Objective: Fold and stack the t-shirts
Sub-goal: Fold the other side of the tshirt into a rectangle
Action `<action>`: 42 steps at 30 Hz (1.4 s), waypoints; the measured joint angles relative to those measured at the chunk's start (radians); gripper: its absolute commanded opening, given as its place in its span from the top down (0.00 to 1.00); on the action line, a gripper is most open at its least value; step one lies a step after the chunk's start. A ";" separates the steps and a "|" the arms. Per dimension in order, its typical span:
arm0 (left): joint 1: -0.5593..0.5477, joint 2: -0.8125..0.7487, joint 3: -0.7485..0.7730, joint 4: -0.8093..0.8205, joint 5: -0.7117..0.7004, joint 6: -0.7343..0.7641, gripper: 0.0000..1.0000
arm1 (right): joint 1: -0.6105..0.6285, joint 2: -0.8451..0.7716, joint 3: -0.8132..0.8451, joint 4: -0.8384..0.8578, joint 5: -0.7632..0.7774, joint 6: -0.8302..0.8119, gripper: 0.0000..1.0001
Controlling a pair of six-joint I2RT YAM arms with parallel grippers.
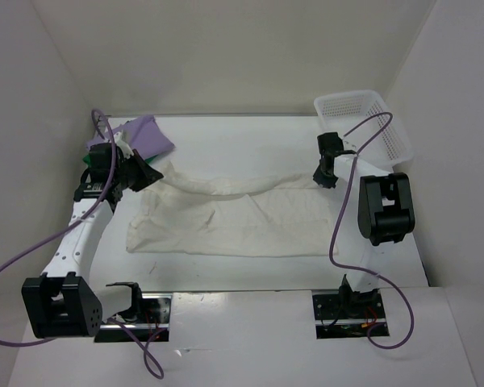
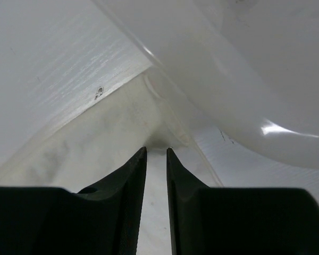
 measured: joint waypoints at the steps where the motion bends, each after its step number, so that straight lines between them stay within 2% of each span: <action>1: 0.000 0.003 0.000 0.001 0.002 0.000 1.00 | 0.000 0.000 0.001 0.002 -0.001 0.004 0.74; 14: 0.000 0.014 0.000 0.007 0.006 0.000 1.00 | 0.000 0.033 0.016 0.008 0.015 0.026 0.66; 18: 0.000 0.014 -0.005 0.010 0.006 0.000 1.00 | 0.000 0.036 0.016 0.009 0.017 0.027 0.78; 19: 0.000 0.015 -0.006 0.011 0.006 0.000 1.00 | 0.000 0.037 0.016 0.009 0.018 0.029 0.85; 22: 0.000 0.018 -0.008 0.014 0.006 0.000 1.00 | 0.000 0.042 0.016 0.010 0.024 0.030 0.97; 24: 0.000 0.019 -0.009 0.014 0.006 0.000 1.00 | 0.000 0.043 0.016 0.010 0.031 0.032 0.99; 32: 0.000 0.021 -0.009 0.016 0.006 0.000 1.00 | 0.000 0.029 0.016 -0.003 0.055 0.030 0.99; 40: 0.000 0.027 -0.007 0.016 0.007 0.000 1.00 | -0.005 -0.076 0.016 -0.042 0.074 0.004 0.99; 42: 0.000 0.029 -0.006 0.016 0.007 0.000 1.00 | -0.009 -0.098 0.016 -0.047 0.074 -0.004 0.94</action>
